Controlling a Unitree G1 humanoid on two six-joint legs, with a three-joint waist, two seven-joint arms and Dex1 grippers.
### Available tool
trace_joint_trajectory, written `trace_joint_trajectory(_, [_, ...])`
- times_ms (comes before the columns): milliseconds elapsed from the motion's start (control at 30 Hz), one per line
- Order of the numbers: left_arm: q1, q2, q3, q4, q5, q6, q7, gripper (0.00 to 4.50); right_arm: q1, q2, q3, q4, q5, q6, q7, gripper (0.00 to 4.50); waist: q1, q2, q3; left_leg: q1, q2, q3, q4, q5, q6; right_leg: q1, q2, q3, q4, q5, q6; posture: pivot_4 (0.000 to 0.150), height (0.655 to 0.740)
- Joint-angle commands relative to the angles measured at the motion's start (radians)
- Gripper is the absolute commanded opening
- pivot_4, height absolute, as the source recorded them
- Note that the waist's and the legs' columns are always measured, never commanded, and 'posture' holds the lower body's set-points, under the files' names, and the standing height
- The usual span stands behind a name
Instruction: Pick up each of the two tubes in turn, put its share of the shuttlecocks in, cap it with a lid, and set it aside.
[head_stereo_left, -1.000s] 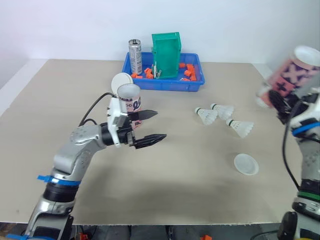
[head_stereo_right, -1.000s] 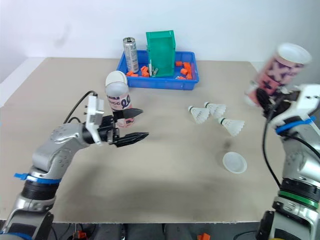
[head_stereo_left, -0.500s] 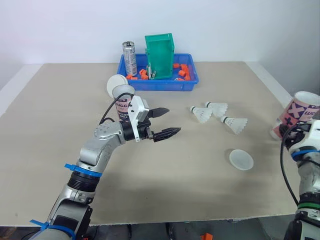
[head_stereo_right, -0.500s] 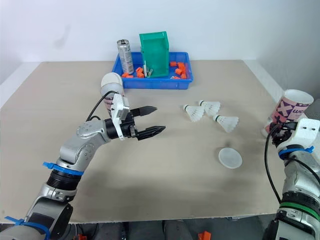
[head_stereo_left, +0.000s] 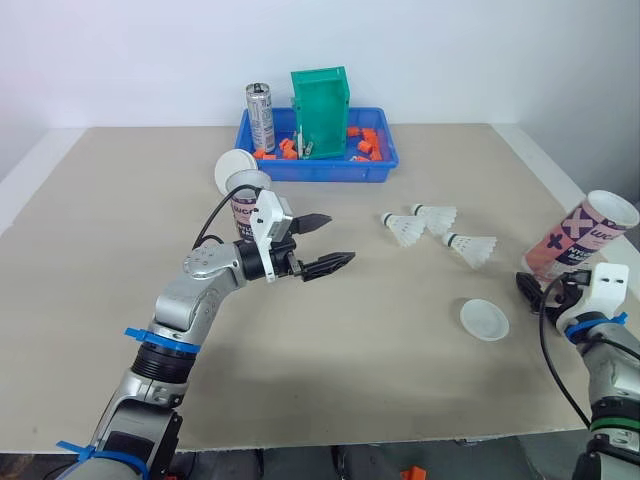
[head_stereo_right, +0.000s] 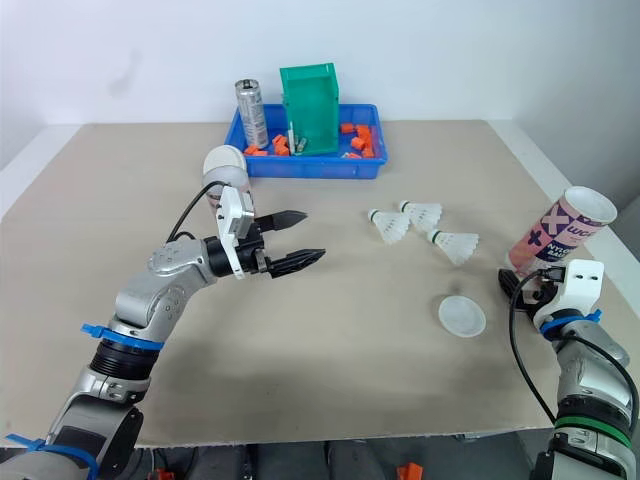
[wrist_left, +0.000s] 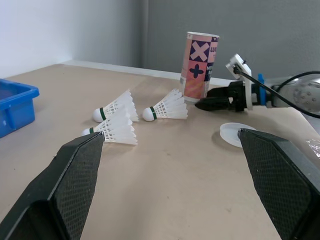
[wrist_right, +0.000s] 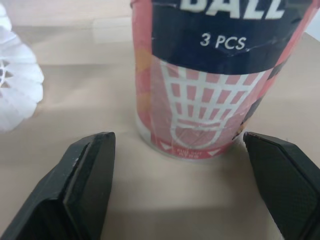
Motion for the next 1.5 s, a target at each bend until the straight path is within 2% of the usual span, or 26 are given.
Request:
trace_joint_trajectory(33, [-0.009, 0.002, 0.025, -0.023, -0.008, -0.007, 0.0, 4.5, 0.026, -0.038, -0.001, -0.029, -0.016, -0.007, -0.01, 4.46, 0.001, 0.0, 0.0, 0.0, 0.0, -0.001, 0.0, 0.0, 0.0, 0.001, 0.0, 0.0, 0.0, -0.001, -0.001, 0.15, 0.7083])
trace_joint_trajectory(333, [-0.01, 0.011, 0.03, -0.017, -0.013, 0.0, -0.017, 4.5, 0.126, -0.073, -0.01, -0.134, 0.011, 0.052, 0.053, 4.46, 0.004, 0.0, 0.0, 0.001, -0.006, -0.007, 0.0, 0.0, 0.0, 0.008, 0.0, 0.003, 0.0, -0.007, -0.001, 0.15, 0.7083])
trace_joint_trajectory(567, [0.077, 0.104, 0.091, -0.12, -0.077, 0.098, -0.027, 4.5, 0.299, -0.141, -0.114, -0.322, 0.095, 0.16, 0.131, 4.46, 0.004, 0.001, 0.0, 0.001, -0.007, -0.01, -0.001, 0.0, 0.001, 0.008, 0.0, 0.002, 0.0, -0.009, 0.001, 0.15, 0.7083])
trace_joint_trajectory(700, [0.166, 0.18, 0.145, -0.21, -0.123, 0.162, -0.019, 4.5, 0.349, -0.163, -0.202, -0.535, 0.226, 0.279, 0.184, 4.46, -0.003, 0.002, 0.001, 0.001, -0.007, -0.01, -0.001, 0.0, 0.001, 0.008, 0.0, 0.003, 0.0, -0.01, -0.001, 0.15, 0.7083])
trace_joint_trajectory(800, [0.23, 0.217, 0.203, -0.244, -0.146, 0.187, 0.009, 4.5, 0.401, -0.17, -0.19, -0.792, 0.336, 0.356, 0.266, 4.46, -0.006, 0.004, 0.001, 0.002, -0.007, -0.01, -0.001, 0.0, 0.001, 0.009, 0.0, 0.003, 0.001, -0.009, -0.001, 0.15, 0.7083])
trace_joint_trajectory(933, [0.373, 0.234, 0.28, -0.294, -0.144, 0.18, 0.074, 4.5, 0.357, -0.154, -0.03, -1.042, 0.387, 0.391, 0.275, 4.46, -0.015, 0.003, 0.002, 0.004, -0.007, -0.017, 0.0, 0.0, 0.001, 0.01, 0.003, 0.001, 0.001, -0.008, -0.004, 0.15, 0.7083])
trace_joint_trajectory(1100, [0.464, 0.225, 0.302, -0.298, -0.111, 0.136, 0.128, 4.5, 0.251, -0.09, 0.145, -1.088, 0.332, 0.384, 0.213, 4.46, -0.011, -0.003, 0.005, 0.002, -0.009, -0.018, 0.001, 0.0, 0.001, 0.009, 0.002, 0.001, 0.0, -0.007, -0.005, 0.15, 0.7083])
trace_joint_trajectory(1233, [0.463, 0.193, 0.333, -0.256, -0.107, 0.128, 0.201, 4.5, 0.177, -0.018, 0.27, -1.092, 0.27, 0.354, 0.178, 4.46, -0.007, -0.004, 0.005, -0.001, -0.01, -0.017, 0.001, 0.0, 0.001, 0.008, 0.0, 0.001, -0.001, -0.008, -0.004, 0.15, 0.7083])
trace_joint_trajectory(1333, [0.431, 0.178, 0.333, -0.186, -0.058, 0.062, 0.23, 4.5, 0.151, 0.027, 0.34, -1.082, 0.219, 0.331, 0.156, 4.46, -0.002, -0.004, 0.005, -0.002, -0.01, -0.018, 0.0, 0.0, 0.001, 0.007, 0.001, 0.0, -0.001, -0.009, -0.005, 0.15, 0.7083])
trace_joint_trajectory(1500, [0.367, 0.176, 0.295, -0.045, 0.0, -0.045, 0.188, 4.5, 0.141, 0.077, 0.4, -1.108, 0.185, 0.314, 0.141, 4.46, 0.005, -0.004, 0.005, -0.002, -0.01, -0.019, -0.001, 0.0, 0.001, 0.007, 0.001, -0.001, -0.001, -0.01, -0.005, 0.15, 0.7083])
